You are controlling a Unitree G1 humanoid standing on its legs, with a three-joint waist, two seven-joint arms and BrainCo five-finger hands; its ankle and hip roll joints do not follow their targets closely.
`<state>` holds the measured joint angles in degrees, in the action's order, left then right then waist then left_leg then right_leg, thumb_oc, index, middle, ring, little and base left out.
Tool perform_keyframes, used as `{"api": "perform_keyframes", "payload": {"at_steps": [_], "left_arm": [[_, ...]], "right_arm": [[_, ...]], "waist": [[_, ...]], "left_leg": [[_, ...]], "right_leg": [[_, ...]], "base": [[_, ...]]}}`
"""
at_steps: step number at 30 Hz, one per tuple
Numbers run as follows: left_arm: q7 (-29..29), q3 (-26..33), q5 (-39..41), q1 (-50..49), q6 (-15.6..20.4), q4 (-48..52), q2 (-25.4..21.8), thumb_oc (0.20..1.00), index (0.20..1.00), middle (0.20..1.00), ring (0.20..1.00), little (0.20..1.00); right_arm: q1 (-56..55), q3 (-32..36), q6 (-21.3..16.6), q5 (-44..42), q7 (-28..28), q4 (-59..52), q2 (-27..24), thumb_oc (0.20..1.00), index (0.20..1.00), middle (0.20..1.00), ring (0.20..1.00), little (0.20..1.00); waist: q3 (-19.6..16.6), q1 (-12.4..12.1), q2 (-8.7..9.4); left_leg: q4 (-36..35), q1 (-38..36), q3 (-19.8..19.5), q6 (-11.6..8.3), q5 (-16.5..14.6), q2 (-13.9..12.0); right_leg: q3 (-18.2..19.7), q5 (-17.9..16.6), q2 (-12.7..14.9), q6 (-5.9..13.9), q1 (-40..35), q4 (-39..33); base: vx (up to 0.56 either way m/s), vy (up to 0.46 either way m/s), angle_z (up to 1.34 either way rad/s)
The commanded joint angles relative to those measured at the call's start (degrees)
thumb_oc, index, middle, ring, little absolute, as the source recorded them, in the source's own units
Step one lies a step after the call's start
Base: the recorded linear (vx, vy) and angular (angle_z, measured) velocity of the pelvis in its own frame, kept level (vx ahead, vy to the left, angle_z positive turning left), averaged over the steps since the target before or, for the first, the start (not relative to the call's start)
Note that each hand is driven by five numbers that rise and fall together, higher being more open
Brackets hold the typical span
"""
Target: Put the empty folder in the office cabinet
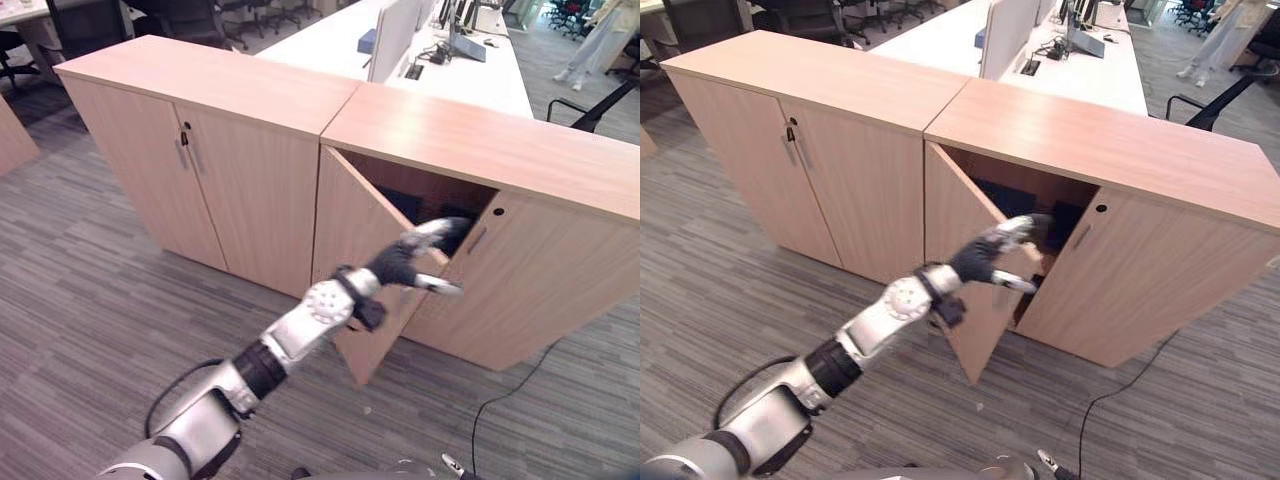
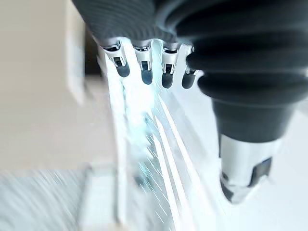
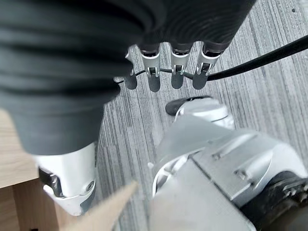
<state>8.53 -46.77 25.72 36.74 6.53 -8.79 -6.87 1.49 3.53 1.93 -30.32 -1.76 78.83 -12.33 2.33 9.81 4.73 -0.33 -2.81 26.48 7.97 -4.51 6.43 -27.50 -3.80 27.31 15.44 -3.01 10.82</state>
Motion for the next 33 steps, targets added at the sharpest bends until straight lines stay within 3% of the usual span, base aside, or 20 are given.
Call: {"api": "perform_keyframes", "payload": {"at_steps": [1, 5, 9, 10, 13, 17, 20, 24, 25, 28, 33], "left_arm": [[2.77, 3.02, 3.77, 5.33, 1.69, -1.21, 2.83, 1.0, 1.0, 1.0, 1.0, 1.0], [5.0, 1.69, 8.96, 1.77, 0.24, -0.18, 0.91, 1.0, 1.0, 1.0, 1.0, 1.0], [6.84, 3.17, 11.62, -6.79, -0.57, -1.55, -5.51, 1.0, 1.0, 1.0, 1.0, 1.0], [7.36, 4.98, 11.3, -10.91, -0.77, -3.88, -8.11, 1.0, 1.0, 1.0, 1.0, 1.0], [8.83, 8.34, 13.44, -16.09, -1.53, -5.91, -10.23, 1.0, 1.0, 1.0, 1.0, 1.0], [11.97, 17.19, 18.17, -28.46, -3.93, -11.36, -13.86, 1.0, 1.0, 1.0, 1.0, 1.0], [11.65, 20.09, 16.49, -32.38, -3.97, -15.38, -14.64, 1.0, 1.0, 1.0, 1.0, 1.0], [8.84, 26.54, 8.27, -38.65, -1.92, -21.41, -15.37, 1.0, 1.0, 1.0, 1.0, 1.0], [5.94, 29.72, 2.67, -40.26, -0.28, -24.59, -14.94, 1.0, 1.0, 1.0, 1.0, 1.0], [0.93, 34.56, -1.49, -38.23, 0.5, -37.74, -10.63, 1.0, 1.0, 1.0, 1.0, 1.0], [-3.78, 38.93, -3.31, -34.57, 2.57, -49.83, -8.13, 1.0, 1.0, 1.0, 1.0, 1.0]], "right_arm": [[1.87, -2.31, -0.94, -0.97, 0.15, 3.03, -0.87, 1.0, 1.0, 1.0, 1.0, 1.0], [2.04, -2.76, -0.72, -0.59, -0.09, 2.83, -0.38, 1.0, 1.0, 1.0, 1.0, 1.0], [1.73, -1.84, -0.7, -0.4, -0.55, 3.07, -0.15, 1.0, 1.0, 1.0, 1.0, 1.0], [1.6, -0.83, -0.57, -0.26, -0.87, 3.59, -0.29, 1.0, 1.0, 1.0, 1.0, 1.0], [1.42, 0.04, -0.35, -0.1, -1.66, 4.3, -0.32, 1.0, 1.0, 1.0, 1.0, 1.0], [-0.05, 2.81, -0.01, 1.06, -3.24, 5.38, -0.91, 1.0, 1.0, 1.0, 1.0, 1.0], [-0.38, 3.55, 0.09, 1.44, -3.49, 5.56, -1.37, 1.0, 1.0, 1.0, 1.0, 1.0], [-0.52, 4.79, -0.33, 1.81, -3.09, 5.87, -1.82, 1.0, 1.0, 1.0, 1.0, 1.0], [-0.99, 5.18, -1.05, 1.58, -2.66, 5.4, -1.53, 1.0, 1.0, 1.0, 1.0, 1.0], [-1.11, 4.59, -1.7, 0.89, -2.17, 4.58, -0.64, 1.0, 1.0, 1.0, 1.0, 1.0], [-1.28, 3.15, -2.69, 0.62, -0.87, 3.21, 0.72, 1.0, 1.0, 1.0, 1.0, 1.0]], "waist": [[-2.39, 0.54, -1.83], [-2.14, 0.16, -2.12], [-1.76, -0.78, -2.52], [-1.59, -1.32, -2.7], [-1.7, -1.73, -2.89], [-1.84, -2.8, -3.35], [-1.91, -3.05, -3.67], [-1.66, -3.97, -4.07], [-1.52, -4.74, -3.9], [-1.25, -4.85, -3.73], [-1.22, -4.79, -3.26]], "left_leg": [[-4.67, -3.25, -7.57, -7.26, -1.28, -4.04], [-4.67, -3.28, -7.73, -7.37, -1.21, -4.1], [-4.67, -3.08, -8.09, -7.51, -1.08, -4.3], [-4.67, -2.99, -8.25, -7.58, -1.01, -4.31], [-4.67, -3.09, -8.39, -7.65, -0.96, -4.24], [-4.67, -3.29, -8.58, -7.69, -0.87, -4.15], [-4.67, -3.27, -8.86, -7.62, -0.78, -4.04], [-4.67, -3.22, -9.52, -7.47, -0.62, -3.75], [-4.67, -3.19, -9.96, -7.42, -0.51, -3.56], [-4.67, -2.88, -10.94, -7.31, -0.27, -3.1], [-4.67, -2.43, -12.05, -7.51, -0.21, -2.59]], "right_leg": [[-0.26, -5.51, -2.55, -0.44, -1.39, -3.1], [-0.35, -5.13, -2.68, -0.44, -1.46, -3.02], [-0.42, -4.39, -2.82, -0.44, -1.51, -2.94], [-0.61, -4.16, -2.85, -0.44, -1.62, -2.93], [-0.69, -4.11, -2.91, -0.44, -1.84, -2.96], [-0.93, -4.64, -2.78, -0.44, -2.2, -3.18], [-1.05, -4.96, -2.74, -0.44, -2.2, -3.13], [-1.41, -5.17, -2.4, -0.44, -2.45, -2.53], [-1.85, -5.31, -2.1, -0.44, -2.67, -2.16], [-2.59, -5.46, -1.57, -0.44, -2.78, -1.12], [-4.08, -4.99, -1.28, -0.44, -3.29, -0.91]], "base": [[-0.03, -0.015, 0.05], [-0.02, -0.018, -0.07], [-0.03, -0.03, -0.08], [-0.02, -0.026, -0.03], [0.0, 0.0, 0.0], [0.0, -0.004, 0.03], [0.0, 0.005, 0.07], [0.0, 0.013, 0.04], [-0.01, 0.006, 0.24], [-0.02, 0.008, 0.19], [-0.02, -0.006, 0.16]]}}
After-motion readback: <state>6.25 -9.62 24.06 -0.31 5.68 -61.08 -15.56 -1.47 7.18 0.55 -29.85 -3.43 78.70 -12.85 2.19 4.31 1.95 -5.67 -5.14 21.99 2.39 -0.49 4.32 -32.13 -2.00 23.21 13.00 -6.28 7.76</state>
